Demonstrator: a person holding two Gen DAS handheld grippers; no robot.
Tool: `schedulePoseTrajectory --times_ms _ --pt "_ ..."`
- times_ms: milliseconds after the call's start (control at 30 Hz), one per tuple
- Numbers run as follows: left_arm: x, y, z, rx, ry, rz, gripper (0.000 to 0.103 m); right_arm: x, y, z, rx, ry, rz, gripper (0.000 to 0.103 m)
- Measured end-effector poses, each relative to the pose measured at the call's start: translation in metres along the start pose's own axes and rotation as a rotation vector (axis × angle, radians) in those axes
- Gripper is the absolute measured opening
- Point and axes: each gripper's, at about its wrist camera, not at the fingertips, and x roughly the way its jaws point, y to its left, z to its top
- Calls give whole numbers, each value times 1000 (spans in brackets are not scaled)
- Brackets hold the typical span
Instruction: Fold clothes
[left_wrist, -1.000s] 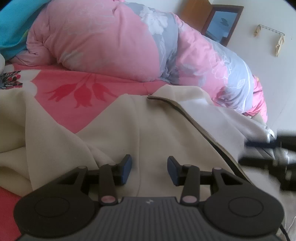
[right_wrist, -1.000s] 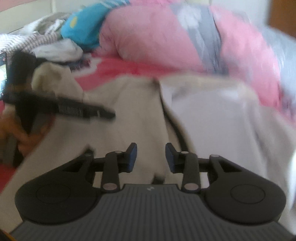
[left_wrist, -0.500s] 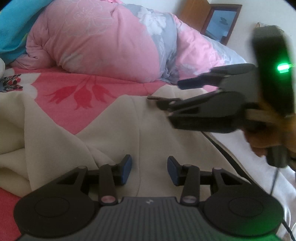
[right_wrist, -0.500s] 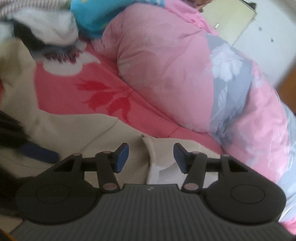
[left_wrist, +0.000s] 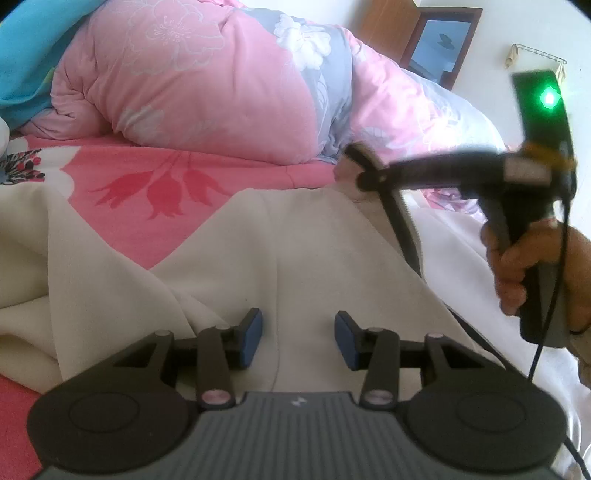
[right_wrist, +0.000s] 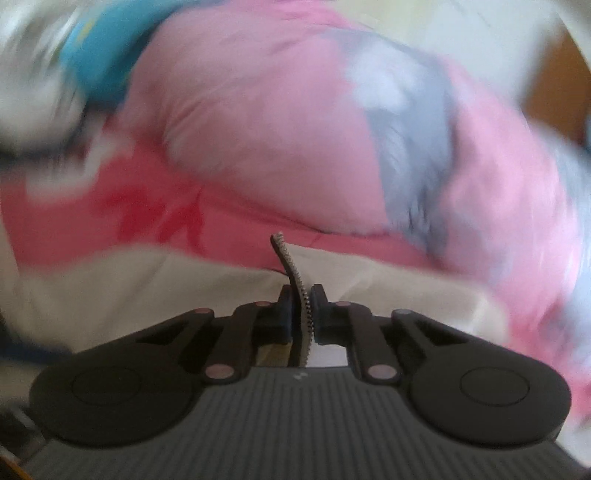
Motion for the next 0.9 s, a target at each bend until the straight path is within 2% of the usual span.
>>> schedulePoseTrajectory --times_ms 133,233,333,600,767,900 --pt "0 0 0 1 0 0 45 -1 -69 -17 536 -8 175 7" --pt "1 0 0 1 1 0 45 11 -109 -55 970 -7 352 7" --pt "1 0 0 1 0 0 45 22 -129 -92 1282 -13 425 7" --pt "1 -1 0 2 0 1 45 20 -145 -125 1447 -99 430 7" --pt "2 0 0 2 1 1 45 19 -150 -128 1487 -164 485 8" --pt "2 -1 0 2 1 2 45 9 -159 -121 1472 -232 478 10"
